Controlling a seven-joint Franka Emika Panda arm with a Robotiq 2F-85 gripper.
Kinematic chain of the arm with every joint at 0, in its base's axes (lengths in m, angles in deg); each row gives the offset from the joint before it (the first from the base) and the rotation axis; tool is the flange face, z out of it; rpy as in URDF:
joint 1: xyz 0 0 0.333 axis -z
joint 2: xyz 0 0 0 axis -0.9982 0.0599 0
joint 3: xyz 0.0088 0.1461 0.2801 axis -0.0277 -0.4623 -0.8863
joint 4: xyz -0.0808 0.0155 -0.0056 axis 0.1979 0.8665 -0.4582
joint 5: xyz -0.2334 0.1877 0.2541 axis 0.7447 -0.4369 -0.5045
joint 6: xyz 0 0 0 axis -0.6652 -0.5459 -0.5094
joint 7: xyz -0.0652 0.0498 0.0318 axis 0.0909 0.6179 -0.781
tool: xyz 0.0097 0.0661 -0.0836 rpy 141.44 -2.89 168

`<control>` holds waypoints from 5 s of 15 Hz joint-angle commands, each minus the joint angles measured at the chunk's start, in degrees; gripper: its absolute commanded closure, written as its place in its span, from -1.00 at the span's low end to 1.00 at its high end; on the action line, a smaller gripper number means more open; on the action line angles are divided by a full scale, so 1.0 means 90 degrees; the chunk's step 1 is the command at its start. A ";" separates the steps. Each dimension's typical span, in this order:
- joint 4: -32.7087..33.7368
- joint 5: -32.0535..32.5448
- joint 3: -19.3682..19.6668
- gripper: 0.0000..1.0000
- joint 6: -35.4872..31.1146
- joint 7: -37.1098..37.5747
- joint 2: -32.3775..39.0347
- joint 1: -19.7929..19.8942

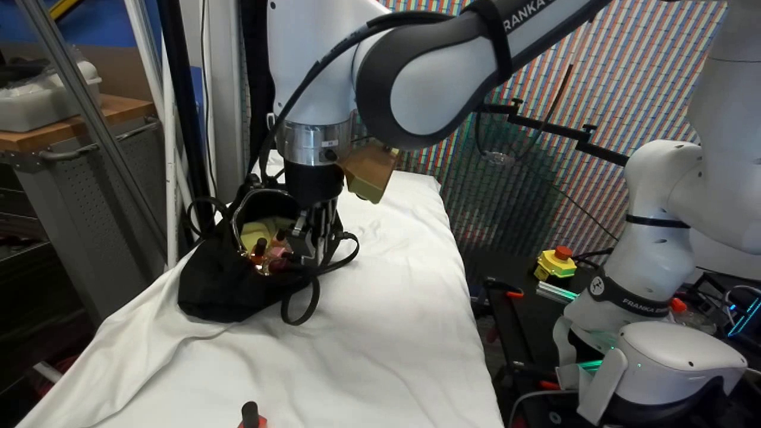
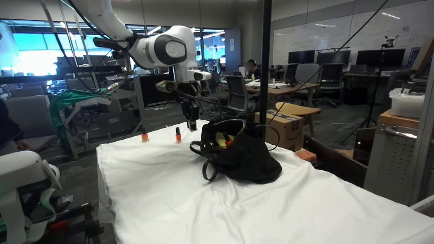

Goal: Pick up the nail polish and put them in the bag

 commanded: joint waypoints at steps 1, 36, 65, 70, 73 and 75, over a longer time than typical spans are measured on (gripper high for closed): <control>0.0478 0.0236 0.0180 0.69 0.0229 -0.0126 0.0184 0.0224; 0.0484 0.0057 0.0336 -1.00 0.0934 0.0083 0.0343 0.0287; 0.0900 -0.0299 -0.0929 -1.00 0.0696 0.0505 0.1193 -0.1211; 0.1240 -0.0521 -0.0986 -1.00 0.0407 0.0227 0.1459 -0.1175; 0.1412 -0.0475 -0.0936 -1.00 0.0095 0.0250 0.1648 -0.1243; 0.1533 -0.0436 -0.0903 -1.00 -0.0063 0.0292 0.1782 -0.1293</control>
